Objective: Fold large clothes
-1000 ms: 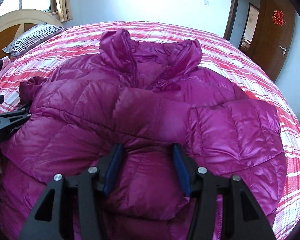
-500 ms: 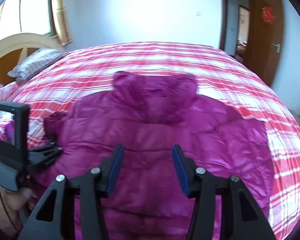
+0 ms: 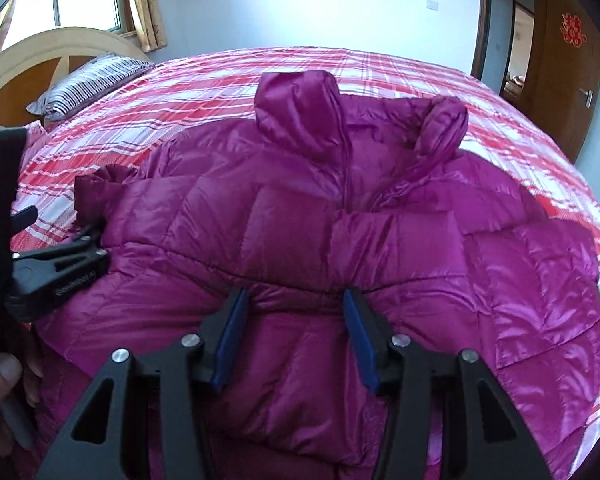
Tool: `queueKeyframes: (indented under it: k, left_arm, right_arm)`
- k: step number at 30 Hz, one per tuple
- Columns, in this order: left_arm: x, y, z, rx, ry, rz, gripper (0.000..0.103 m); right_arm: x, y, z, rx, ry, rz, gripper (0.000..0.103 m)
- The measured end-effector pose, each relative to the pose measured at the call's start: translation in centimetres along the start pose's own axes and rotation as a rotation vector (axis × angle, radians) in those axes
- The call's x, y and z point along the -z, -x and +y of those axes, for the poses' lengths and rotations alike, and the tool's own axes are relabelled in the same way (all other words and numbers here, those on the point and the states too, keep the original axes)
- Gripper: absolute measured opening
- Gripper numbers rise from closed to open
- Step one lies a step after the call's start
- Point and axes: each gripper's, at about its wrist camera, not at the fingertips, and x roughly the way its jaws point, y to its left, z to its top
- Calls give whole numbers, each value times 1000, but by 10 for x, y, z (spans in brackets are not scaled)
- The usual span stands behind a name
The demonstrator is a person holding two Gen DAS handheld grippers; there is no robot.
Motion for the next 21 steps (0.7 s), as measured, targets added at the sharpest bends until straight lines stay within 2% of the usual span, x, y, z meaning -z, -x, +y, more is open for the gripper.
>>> queueKeyframes:
  k: [2, 5, 7, 8, 10, 12, 15, 18, 21]
  left_arm:
    - [-5, 14, 7, 21, 33, -8, 94]
    - [-21, 53, 15, 90, 80, -96, 94]
    - [-29, 71, 10, 133, 88, -141, 94]
    - [-32, 77, 4, 161, 80, -151, 94]
    - [-33, 76, -18, 198, 27, -132, 94]
    - [-27, 65, -41, 178, -29, -103, 94]
    - [-11, 35, -62, 154, -80, -17, 94]
    - [-8, 20, -60, 211, -48, 32, 96]
    - [-8, 15, -61, 216, -36, 48, 98]
  right_arm:
    - [0, 1, -1, 0, 1, 2, 53]
    - [-4, 12, -5, -29, -12, -14, 52]
    - [-7, 34, -14, -71, -64, -102, 52]
    - [-10, 45, -18, -62, -75, -146, 52]
    - [-14, 48, -19, -33, -61, -151, 53]
    - [-14, 37, -23, -22, -59, -105, 53]
    - [-1, 16, -37, -28, -88, -42, 50]
    - [6, 12, -43, -65, -101, -32, 50]
    - [8, 11, -40, -59, -91, -15, 50]
